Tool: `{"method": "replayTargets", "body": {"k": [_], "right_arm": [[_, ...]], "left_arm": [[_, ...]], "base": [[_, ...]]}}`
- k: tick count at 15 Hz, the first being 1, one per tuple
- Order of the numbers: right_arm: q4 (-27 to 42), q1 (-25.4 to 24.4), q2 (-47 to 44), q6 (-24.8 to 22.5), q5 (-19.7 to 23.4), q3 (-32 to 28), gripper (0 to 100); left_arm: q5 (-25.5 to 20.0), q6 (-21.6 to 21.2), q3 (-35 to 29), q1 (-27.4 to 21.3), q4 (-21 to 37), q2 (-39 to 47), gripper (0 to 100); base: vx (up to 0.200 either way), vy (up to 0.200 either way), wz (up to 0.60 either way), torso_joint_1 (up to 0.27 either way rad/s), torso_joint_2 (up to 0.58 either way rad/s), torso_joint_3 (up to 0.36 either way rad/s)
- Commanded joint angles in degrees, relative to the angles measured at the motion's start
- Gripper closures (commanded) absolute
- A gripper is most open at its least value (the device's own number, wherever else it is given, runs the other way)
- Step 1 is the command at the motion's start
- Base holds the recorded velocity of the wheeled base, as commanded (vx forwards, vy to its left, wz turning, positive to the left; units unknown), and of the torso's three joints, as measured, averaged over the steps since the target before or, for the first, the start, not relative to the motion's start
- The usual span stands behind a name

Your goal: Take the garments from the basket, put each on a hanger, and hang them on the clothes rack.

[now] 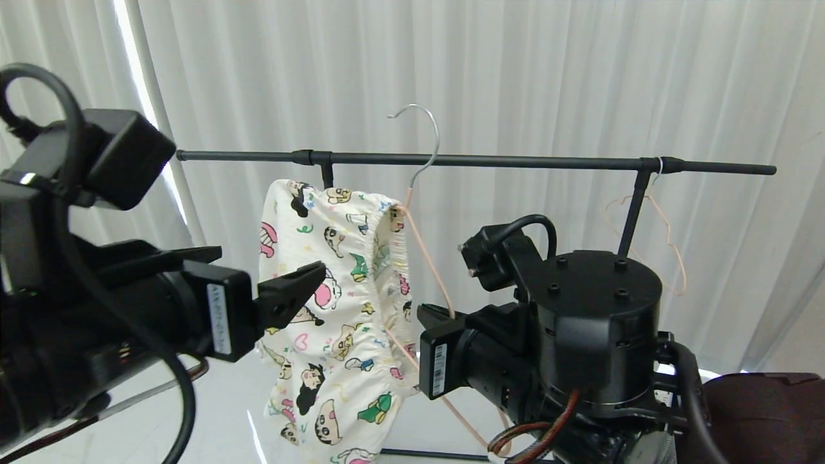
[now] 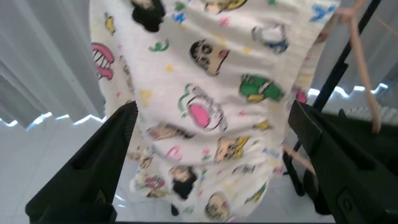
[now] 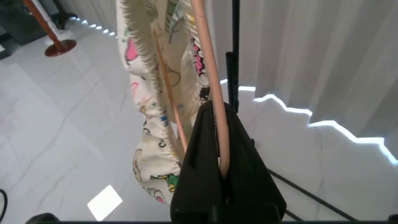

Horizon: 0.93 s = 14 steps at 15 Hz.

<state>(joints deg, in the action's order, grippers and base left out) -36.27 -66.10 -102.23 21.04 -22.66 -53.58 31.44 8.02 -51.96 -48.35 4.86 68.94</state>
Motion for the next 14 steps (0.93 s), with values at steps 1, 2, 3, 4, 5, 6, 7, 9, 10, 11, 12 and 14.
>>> {"method": "replayTargets", "body": {"k": [1,2,3,4,5,6,7,9,10,11,12,14], "right_arm": [[-0.21,1.15,3.53,-1.62,0.07,4.27,100],[-1.17,1.50,5.02,-2.23,0.07,6.82,100],[-2.67,1.59,6.25,-3.02,0.34,9.19,100],[-3.99,1.59,7.66,-4.52,0.60,12.18,100],[-3.99,1.59,7.66,-4.52,0.60,12.18,100],[-6.27,1.50,11.26,-8.03,3.68,18.86,100],[-7.24,1.50,13.46,-9.62,5.44,22.38,100],[-7.59,1.50,17.15,-13.04,7.98,27.30,100],[-7.59,1.59,18.82,-15.15,9.57,30.20,100],[-7.68,1.50,20.40,-16.12,10.09,32.57,100],[-7.68,1.41,21.20,-16.38,10.18,33.45,100],[-7.68,1.15,24.36,-18.23,11.41,36.53,100]], "left_arm": [[-2.08,-2.75,6.43,0.01,-0.03,-9.70,0],[-3.49,-3.98,8.71,0.10,-0.03,-12.34,0],[-5.42,-4.95,10.82,0.10,-0.03,-14.71,0],[-7.53,-6.53,12.49,0.10,-0.03,-16.47,0],[-7.53,-6.53,12.49,0.10,-0.03,-16.47,0],[-10.43,-9.69,14.16,0.18,-0.91,-17.52,0],[-11.49,-10.83,15.04,0.18,-2.84,-17.17,0],[-13.86,-11.98,17.68,0.18,-7.85,-15.94,0],[-16.41,-12.77,18.91,0.27,-9.26,-15.68,0],[-19.75,-13.47,19.52,0.36,-9.43,-15.68,0],[-21.51,-13.82,19.88,0.54,-9.43,-15.68,0],[-26.69,-19.97,22.69,0.80,-9.43,-15.50,0]], "base": [[0.000,0.000,0.00,0.000,0.00,0.000],[0.000,0.000,0.00,0.000,0.00,0.000],[0.000,0.000,0.00,0.000,0.00,0.000],[0.000,0.000,0.00,0.000,0.00,0.000],[0.000,0.000,0.00,0.000,0.00,0.000],[0.000,0.000,0.00,0.000,0.00,0.000],[0.000,0.000,0.00,0.000,0.00,0.000],[0.000,0.000,0.00,0.000,0.00,0.000],[0.000,0.000,0.00,0.000,0.00,0.000],[0.000,0.000,0.00,0.000,0.00,0.000],[0.000,0.000,0.00,0.000,0.00,0.000],[0.000,0.000,0.00,0.000,0.00,0.000]]}}
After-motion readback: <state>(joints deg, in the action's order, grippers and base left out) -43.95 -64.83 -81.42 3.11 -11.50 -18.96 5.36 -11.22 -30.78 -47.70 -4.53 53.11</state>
